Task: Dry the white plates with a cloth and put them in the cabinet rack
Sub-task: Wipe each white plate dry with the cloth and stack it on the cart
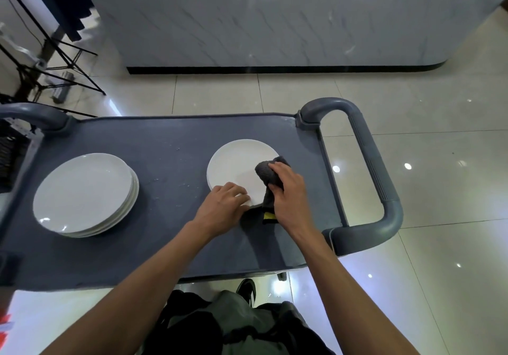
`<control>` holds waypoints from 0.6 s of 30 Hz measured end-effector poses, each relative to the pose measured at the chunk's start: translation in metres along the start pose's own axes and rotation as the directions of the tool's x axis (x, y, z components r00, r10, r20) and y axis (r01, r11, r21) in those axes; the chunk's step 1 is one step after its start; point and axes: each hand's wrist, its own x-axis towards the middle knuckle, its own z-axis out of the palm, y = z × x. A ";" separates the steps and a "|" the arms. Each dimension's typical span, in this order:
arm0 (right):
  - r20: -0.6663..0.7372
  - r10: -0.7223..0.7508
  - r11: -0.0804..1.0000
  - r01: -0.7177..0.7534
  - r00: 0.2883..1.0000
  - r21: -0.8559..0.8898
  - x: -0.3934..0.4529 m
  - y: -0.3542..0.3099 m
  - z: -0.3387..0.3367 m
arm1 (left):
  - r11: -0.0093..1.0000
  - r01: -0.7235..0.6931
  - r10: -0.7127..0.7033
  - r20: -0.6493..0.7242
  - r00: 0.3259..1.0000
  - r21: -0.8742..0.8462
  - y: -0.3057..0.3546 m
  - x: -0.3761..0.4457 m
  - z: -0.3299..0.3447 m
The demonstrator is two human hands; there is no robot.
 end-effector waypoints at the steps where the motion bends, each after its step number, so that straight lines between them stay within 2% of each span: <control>1: 0.007 -0.013 1.000 0.013 1.000 -0.005 0.002 -0.003 0.002 | 1.000 0.018 -0.018 -0.012 1.000 -0.007 -0.002 -0.002 -0.003; 6: 0.071 -0.058 0.998 0.059 0.996 -0.006 0.012 -0.024 0.025 | 0.988 0.151 -0.154 -0.077 0.985 -0.042 -0.026 -0.020 -0.022; 12: 0.139 -0.142 0.990 0.144 0.980 -0.007 0.029 -0.067 0.064 | 0.946 0.314 -0.322 -0.140 0.936 -0.078 -0.066 -0.050 -0.058; 15: 0.183 -0.195 0.980 0.200 0.963 -0.009 0.036 -0.096 0.089 | 0.894 0.429 -0.447 -0.204 0.871 -0.125 -0.094 -0.076 -0.080; 18: 0.251 -0.245 0.968 0.251 0.936 0.005 0.041 -0.130 0.121 | 0.807 0.561 -0.590 -0.254 0.766 -0.184 -0.129 -0.110 -0.098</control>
